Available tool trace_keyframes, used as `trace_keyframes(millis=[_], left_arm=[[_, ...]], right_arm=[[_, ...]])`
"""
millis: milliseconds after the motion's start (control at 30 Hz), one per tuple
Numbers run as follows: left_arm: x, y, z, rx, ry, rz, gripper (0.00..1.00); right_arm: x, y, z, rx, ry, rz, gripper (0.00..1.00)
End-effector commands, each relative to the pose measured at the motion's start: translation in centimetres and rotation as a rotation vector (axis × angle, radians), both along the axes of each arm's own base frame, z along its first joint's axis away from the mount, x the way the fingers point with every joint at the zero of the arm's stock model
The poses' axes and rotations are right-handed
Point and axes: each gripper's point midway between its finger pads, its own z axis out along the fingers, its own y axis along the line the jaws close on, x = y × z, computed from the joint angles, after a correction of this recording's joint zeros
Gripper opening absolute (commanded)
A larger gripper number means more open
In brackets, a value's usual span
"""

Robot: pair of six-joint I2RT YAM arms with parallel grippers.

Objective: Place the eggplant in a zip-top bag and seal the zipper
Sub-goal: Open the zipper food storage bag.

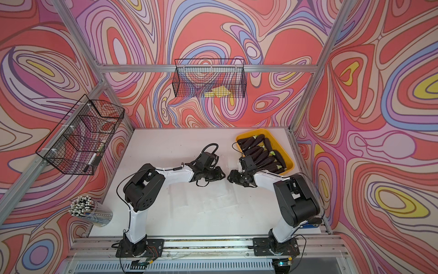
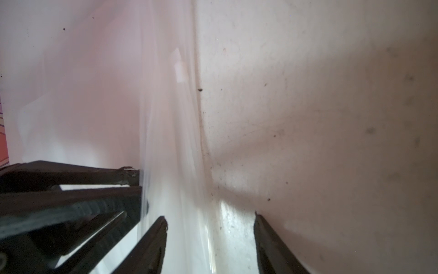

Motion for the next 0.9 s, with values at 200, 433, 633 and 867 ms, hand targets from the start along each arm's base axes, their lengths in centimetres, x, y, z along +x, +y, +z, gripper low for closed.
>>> trace_keyframes(millis=[200, 433, 633, 867], left_arm=[[0.2, -0.4, -0.5, 0.008, 0.032, 0.021, 0.27], [0.2, -1.4, -0.7, 0.039, 0.053, 0.007, 0.25], [0.0, -1.2, -1.4, 0.053, 0.071, 0.011, 0.07], [-0.7, -0.7, 1.0, 0.083, 0.006, -0.012, 0.00]], right_arm=[[-0.7, -0.7, -1.5, -0.032, 0.039, -0.005, 0.60], [-0.9, -0.9, -1.4, -0.037, 0.032, -0.010, 0.61], [-1.1, -1.3, -0.7, -0.053, 0.021, -0.019, 0.61], [0.4, -1.7, 3.3, -0.023, -0.054, -0.002, 0.61]])
